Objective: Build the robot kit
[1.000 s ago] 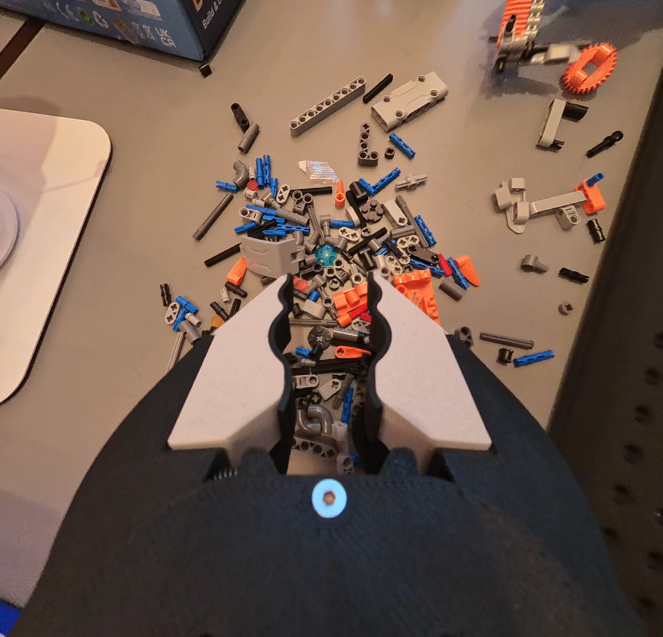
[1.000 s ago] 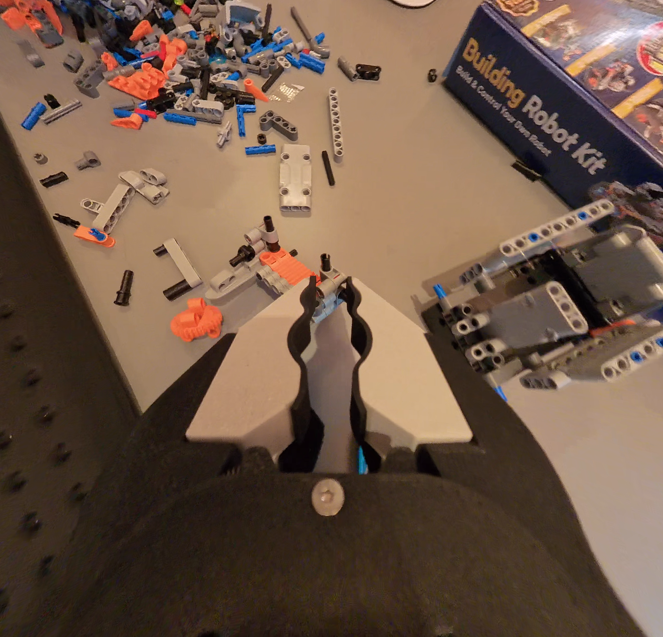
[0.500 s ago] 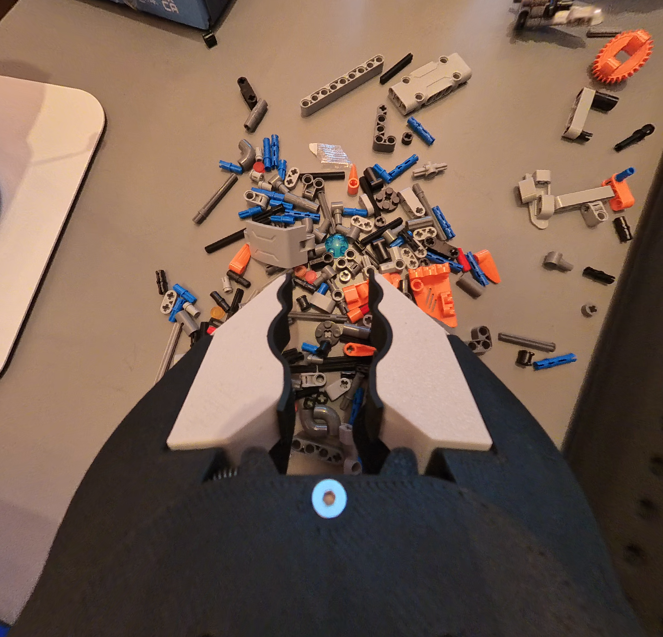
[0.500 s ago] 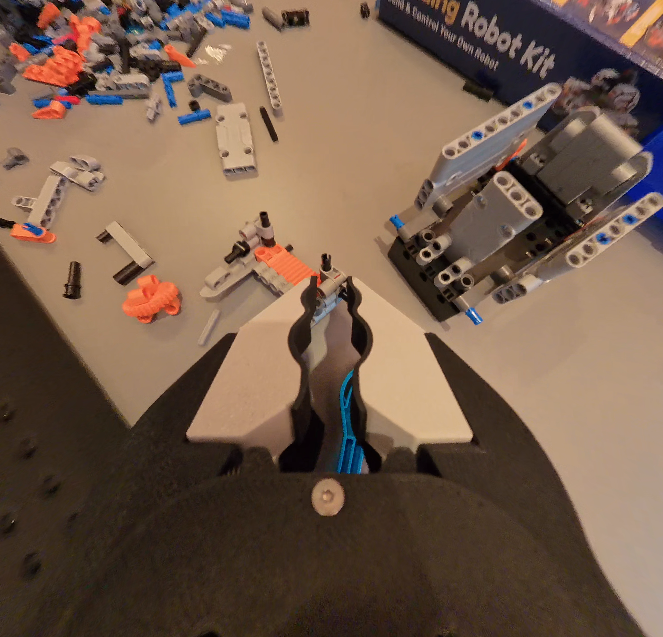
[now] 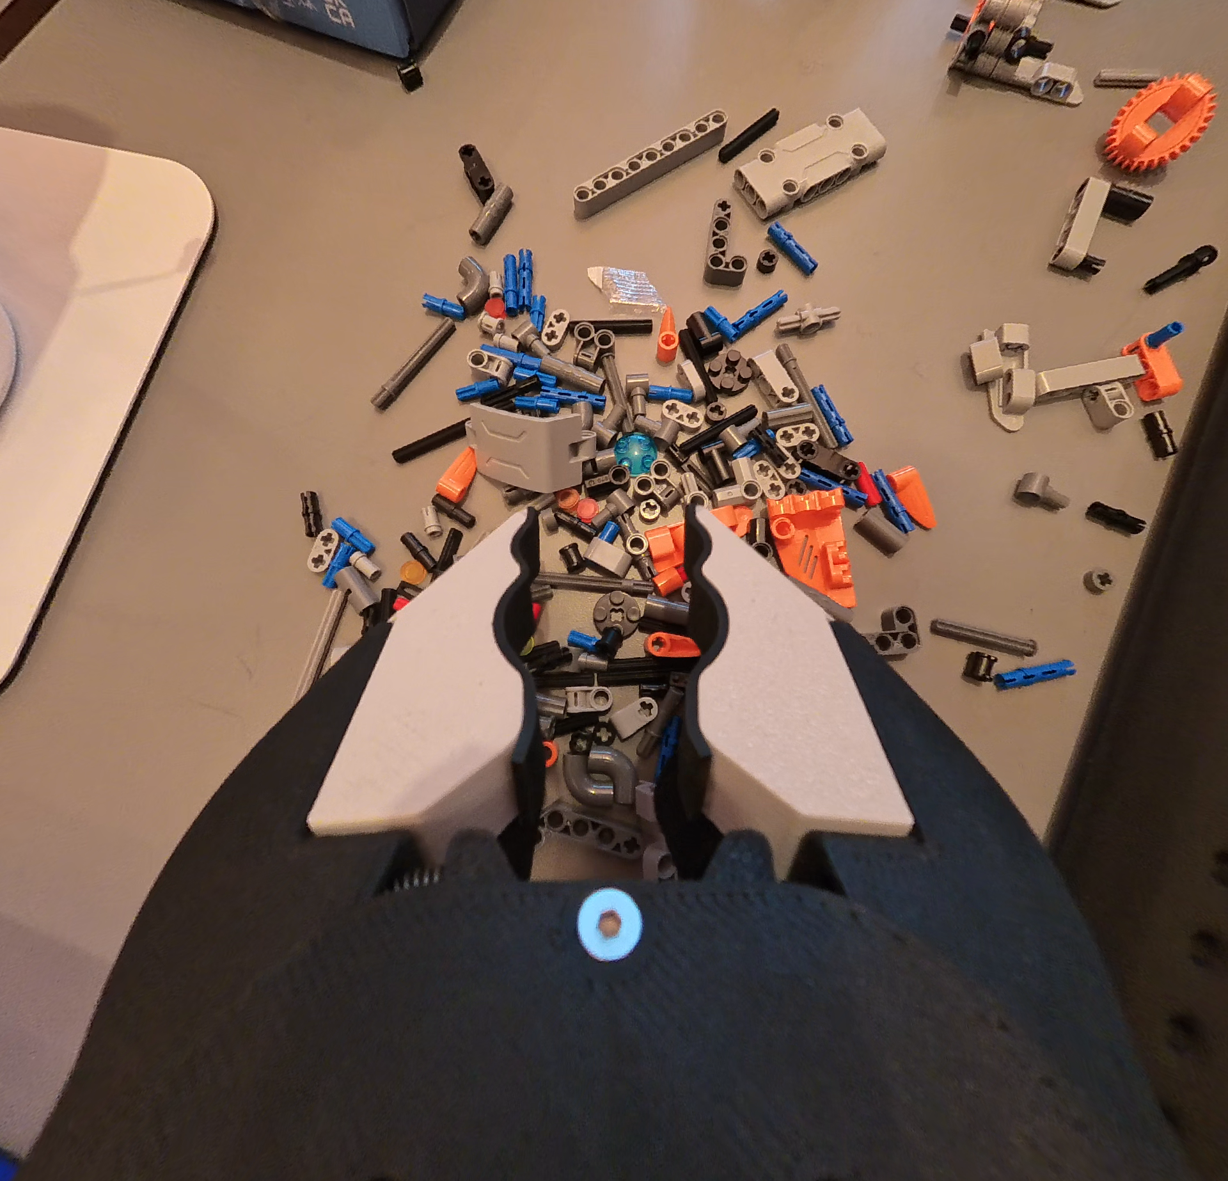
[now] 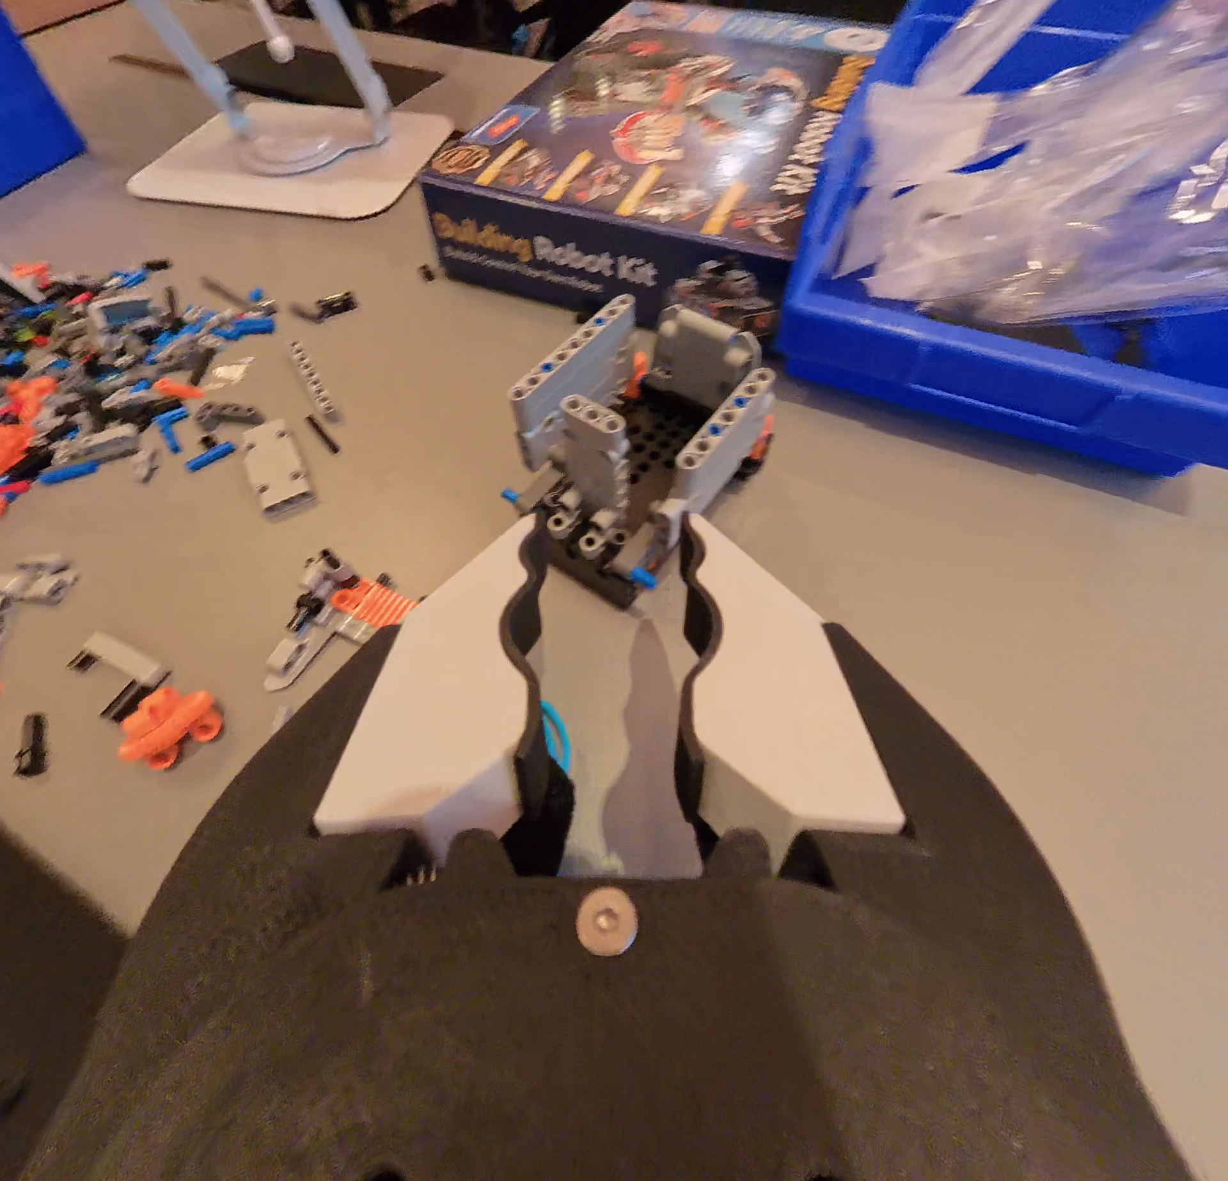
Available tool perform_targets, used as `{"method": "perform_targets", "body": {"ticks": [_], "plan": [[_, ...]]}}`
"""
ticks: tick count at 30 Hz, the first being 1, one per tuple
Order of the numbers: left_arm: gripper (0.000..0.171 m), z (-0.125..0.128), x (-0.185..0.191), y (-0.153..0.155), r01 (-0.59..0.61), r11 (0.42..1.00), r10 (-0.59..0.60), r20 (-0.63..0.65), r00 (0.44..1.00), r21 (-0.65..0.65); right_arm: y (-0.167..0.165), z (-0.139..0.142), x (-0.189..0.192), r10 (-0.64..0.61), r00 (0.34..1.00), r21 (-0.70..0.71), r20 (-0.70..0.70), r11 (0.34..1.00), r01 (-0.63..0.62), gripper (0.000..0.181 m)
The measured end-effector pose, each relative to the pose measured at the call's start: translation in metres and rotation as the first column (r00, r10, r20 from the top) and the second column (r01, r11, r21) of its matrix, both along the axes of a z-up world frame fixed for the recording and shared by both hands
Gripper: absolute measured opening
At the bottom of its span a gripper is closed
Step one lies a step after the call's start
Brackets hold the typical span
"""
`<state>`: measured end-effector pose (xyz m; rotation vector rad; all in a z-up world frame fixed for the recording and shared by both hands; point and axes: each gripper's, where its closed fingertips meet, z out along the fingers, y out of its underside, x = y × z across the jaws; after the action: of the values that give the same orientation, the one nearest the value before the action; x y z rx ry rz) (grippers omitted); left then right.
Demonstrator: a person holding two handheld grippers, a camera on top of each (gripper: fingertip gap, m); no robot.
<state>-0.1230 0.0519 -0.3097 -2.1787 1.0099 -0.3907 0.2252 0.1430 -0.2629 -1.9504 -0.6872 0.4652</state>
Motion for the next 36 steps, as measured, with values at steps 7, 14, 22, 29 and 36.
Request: {"method": "perform_targets", "body": {"ticks": [7, 14, 22, 29, 36], "plan": [[0.042, 0.002, 0.001, -0.001, 0.003, 1.0, -0.003, 0.008, 1.0, 0.006, 0.008, -0.021, -0.02, 0.065, 0.997, -0.14, -0.03, 0.988, -0.069, 0.064], [0.042, 0.003, 0.003, -0.001, 0.01, 1.0, -0.01, 0.012, 1.0, 0.007, -0.035, -0.035, -0.077, 0.368, 0.929, -0.192, 0.031, 0.915, -0.356, 0.055], [0.043, 0.0, 0.002, 0.0, 0.005, 1.0, -0.005, 0.011, 1.0, -0.002, -0.037, -0.026, -0.069, 0.367, 0.93, -0.12, 0.024, 0.925, -0.362, 0.045], [0.043, 0.0, 0.0, 0.001, -0.004, 1.0, 0.004, 0.011, 1.0, 0.003, -0.015, 0.01, -0.006, 0.094, 0.989, -0.046, -0.118, 0.994, -0.1, 0.037], [0.043, 0.0, -0.001, 0.002, -0.008, 1.0, 0.008, 0.013, 1.0, 0.002, -0.056, -0.046, 0.022, 0.169, 0.972, -0.273, 0.166, 0.955, -0.119, 0.04]]}}
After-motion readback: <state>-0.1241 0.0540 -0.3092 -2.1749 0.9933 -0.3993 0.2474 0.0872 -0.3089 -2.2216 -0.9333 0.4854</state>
